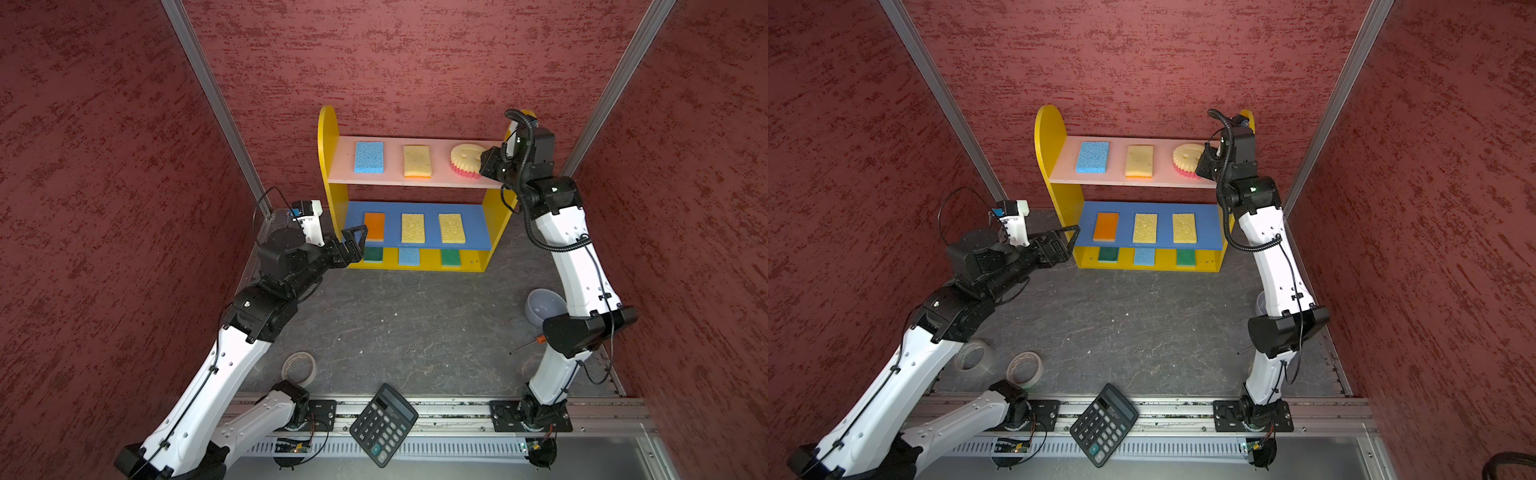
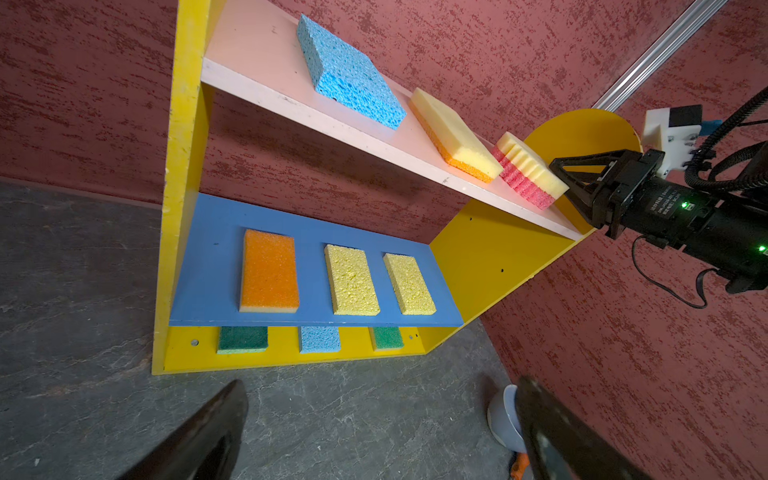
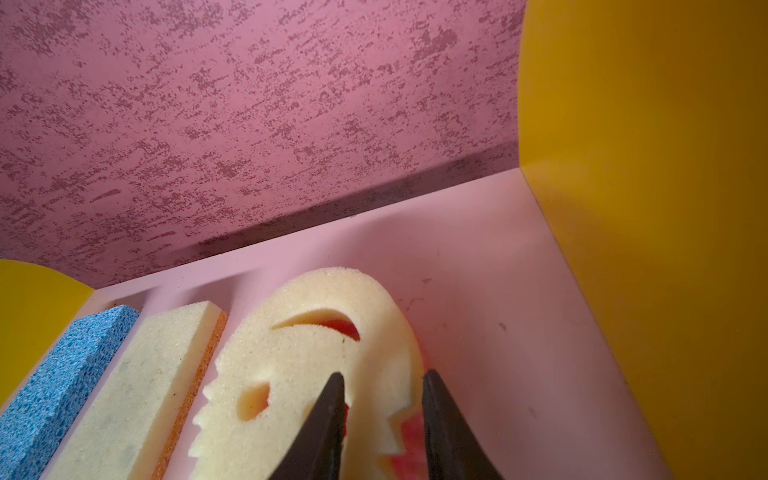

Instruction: Place and organize the cleaning sponges onto the shelf

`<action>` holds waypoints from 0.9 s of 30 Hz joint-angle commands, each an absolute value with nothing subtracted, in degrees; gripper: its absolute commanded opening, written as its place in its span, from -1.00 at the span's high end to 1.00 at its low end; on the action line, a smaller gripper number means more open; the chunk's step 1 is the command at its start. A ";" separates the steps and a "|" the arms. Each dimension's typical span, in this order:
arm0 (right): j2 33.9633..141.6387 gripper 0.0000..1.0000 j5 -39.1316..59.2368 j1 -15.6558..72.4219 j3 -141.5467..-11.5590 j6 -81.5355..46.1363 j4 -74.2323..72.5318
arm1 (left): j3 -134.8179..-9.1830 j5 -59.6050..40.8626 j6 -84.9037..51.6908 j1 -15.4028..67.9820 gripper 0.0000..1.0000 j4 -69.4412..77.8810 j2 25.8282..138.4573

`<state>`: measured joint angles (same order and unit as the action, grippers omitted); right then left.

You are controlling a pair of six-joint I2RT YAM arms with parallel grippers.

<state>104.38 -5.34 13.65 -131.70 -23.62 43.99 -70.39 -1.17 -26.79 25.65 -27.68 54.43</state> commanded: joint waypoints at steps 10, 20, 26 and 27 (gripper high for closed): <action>104.09 0.06 -4.39 13.18 -136.30 -23.40 46.21 | -71.32 -1.76 -26.90 24.96 -0.99 -27.77 55.11; 96.24 -0.17 1.85 13.18 -129.42 -23.30 44.55 | -71.90 0.67 -24.43 24.54 -0.99 -27.70 54.85; 76.79 -0.98 6.23 13.18 -95.36 -23.84 25.09 | -63.89 12.54 -20.49 24.26 -0.99 -20.72 48.83; 73.77 -0.98 6.00 13.18 -90.71 -23.75 22.46 | -61.69 14.45 -19.23 24.26 -0.99 -18.38 47.59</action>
<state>79.66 3.60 13.45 -99.50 -23.59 33.39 -65.32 6.76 -23.27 24.69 -24.21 50.63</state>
